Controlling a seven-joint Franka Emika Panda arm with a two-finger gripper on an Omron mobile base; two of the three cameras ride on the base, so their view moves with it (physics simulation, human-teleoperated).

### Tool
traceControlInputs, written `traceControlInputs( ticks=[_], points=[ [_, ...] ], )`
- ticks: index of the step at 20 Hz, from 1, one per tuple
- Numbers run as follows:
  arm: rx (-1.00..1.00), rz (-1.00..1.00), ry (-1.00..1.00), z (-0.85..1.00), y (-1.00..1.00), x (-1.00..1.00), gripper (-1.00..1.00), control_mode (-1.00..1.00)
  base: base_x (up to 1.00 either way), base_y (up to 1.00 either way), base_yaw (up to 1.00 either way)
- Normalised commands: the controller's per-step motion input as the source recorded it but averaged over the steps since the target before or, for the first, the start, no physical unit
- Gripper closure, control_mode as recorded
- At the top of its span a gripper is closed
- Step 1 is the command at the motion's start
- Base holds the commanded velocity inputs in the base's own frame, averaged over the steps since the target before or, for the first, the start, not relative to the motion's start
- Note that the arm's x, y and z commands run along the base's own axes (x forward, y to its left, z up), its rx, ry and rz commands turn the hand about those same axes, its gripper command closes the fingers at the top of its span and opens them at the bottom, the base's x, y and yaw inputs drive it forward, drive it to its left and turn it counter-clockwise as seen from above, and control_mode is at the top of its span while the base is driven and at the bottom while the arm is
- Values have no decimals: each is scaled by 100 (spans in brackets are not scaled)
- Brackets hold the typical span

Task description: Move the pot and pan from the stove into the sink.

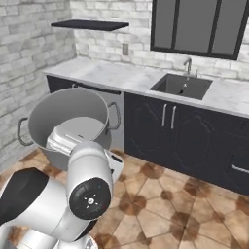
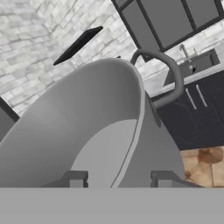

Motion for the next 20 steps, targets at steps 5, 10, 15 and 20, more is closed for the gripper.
traceControlInputs(
  ticks=[5, 10, 15, 20],
  points=[
    [0, 0, 0, 0, 0, 0, 100, 100, 89, 13, -9],
    [0, 0, 0, 0, 0, 0, 100, 100, 90, 8, -10],
    [0, 0, 0, 0, 0, 0, 100, 100, 89, 1, -9],
    [0, 0, 0, 0, 0, 0, 100, 100, 94, 0, -11]
  ],
)
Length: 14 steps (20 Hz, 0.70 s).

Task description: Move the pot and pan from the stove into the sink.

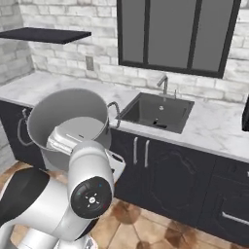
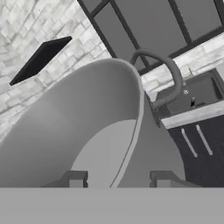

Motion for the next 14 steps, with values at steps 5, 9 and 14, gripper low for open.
traceControlInputs(
  ticks=[5, 9, 14],
  points=[
    [0, 0, 0, 0, 0, 0, 100, 100, 88, 0, -10],
    [0, 0, 0, 0, 0, 0, 100, 100, 91, 0, -11],
    [0, 0, 0, 0, 0, 0, 100, 100, 81, 5, -10]
  ],
)
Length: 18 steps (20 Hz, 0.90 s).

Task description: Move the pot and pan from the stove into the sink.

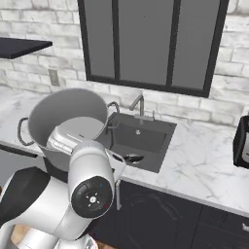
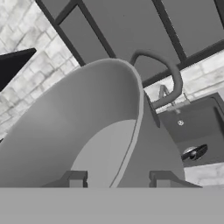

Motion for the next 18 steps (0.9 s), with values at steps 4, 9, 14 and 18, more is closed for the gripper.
traceControlInputs(
  ticks=[4, 9, 14, 18],
  points=[
    [0, 0, 0, 0, 0, 0, 100, 100, 70, 4, -11],
    [0, 0, 0, 0, 0, 0, 100, 100, 25, 0, -5],
    [0, 0, 0, 0, -2, 16, 100, -100, 0, 0, 0],
    [0, 0, 8, -13, -16, 62, 100, -100, 0, 0, 0]
  ],
)
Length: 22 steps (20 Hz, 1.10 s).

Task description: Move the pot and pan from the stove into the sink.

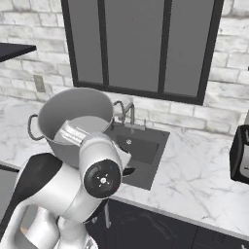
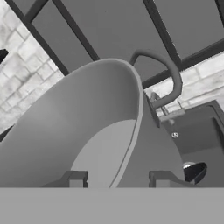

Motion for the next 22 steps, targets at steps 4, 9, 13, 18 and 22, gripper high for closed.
traceControlInputs(
  ticks=[4, 9, 13, 18, 22],
  points=[
    [-1, 0, 14, -26, -13, 56, 100, -100, 0, 0, 0],
    [-2, 3, 13, -36, -18, 42, 100, -100, 0, 0, 0],
    [-1, 6, 12, -46, -34, 24, 100, -100, 0, 0, 0],
    [-3, 4, 16, -42, -27, 27, 100, -100, 0, 0, 0],
    [-10, 0, 18, -45, -5, 46, 100, -100, 0, 0, 0]
  ],
)
